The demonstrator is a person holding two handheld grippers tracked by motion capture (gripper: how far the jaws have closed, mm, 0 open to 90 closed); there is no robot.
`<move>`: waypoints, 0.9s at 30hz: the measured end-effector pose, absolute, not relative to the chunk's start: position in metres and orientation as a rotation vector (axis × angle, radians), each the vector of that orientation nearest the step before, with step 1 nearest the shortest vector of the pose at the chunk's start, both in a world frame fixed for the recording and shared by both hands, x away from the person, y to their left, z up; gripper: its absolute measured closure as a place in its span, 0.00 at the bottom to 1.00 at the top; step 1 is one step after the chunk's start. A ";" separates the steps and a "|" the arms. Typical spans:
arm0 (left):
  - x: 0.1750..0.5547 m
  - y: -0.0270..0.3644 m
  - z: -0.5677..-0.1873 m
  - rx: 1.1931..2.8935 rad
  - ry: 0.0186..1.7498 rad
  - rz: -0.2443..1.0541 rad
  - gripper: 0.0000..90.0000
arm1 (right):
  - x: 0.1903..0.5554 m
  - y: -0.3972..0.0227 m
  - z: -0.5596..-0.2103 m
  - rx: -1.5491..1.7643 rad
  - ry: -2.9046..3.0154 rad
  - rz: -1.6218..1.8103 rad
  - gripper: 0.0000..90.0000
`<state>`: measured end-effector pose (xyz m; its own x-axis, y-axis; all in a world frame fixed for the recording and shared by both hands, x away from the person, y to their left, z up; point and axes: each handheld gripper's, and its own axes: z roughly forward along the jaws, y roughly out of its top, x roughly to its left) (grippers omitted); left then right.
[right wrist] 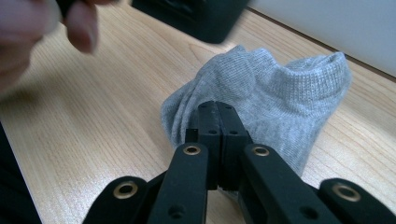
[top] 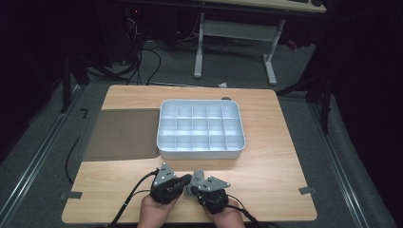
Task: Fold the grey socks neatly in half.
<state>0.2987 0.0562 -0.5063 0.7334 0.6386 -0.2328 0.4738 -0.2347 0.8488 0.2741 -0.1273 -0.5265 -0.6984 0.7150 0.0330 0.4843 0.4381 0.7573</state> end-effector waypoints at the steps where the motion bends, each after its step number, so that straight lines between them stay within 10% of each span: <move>1: 0.299 0.056 -0.506 1.885 0.858 0.196 0.96 | 0.274 -0.127 -0.527 1.034 2.400 1.125 1.00; 27: 0.294 0.053 -0.531 2.039 0.854 0.324 1.00 | 0.280 -0.148 -0.523 1.094 2.356 1.085 1.00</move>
<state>0.2944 0.0529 -0.5313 0.7297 0.6782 -0.0872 0.4493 -0.3795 0.8088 0.2799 -0.1484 -0.5232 -0.6532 0.7568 0.0234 0.5097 0.4166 0.7528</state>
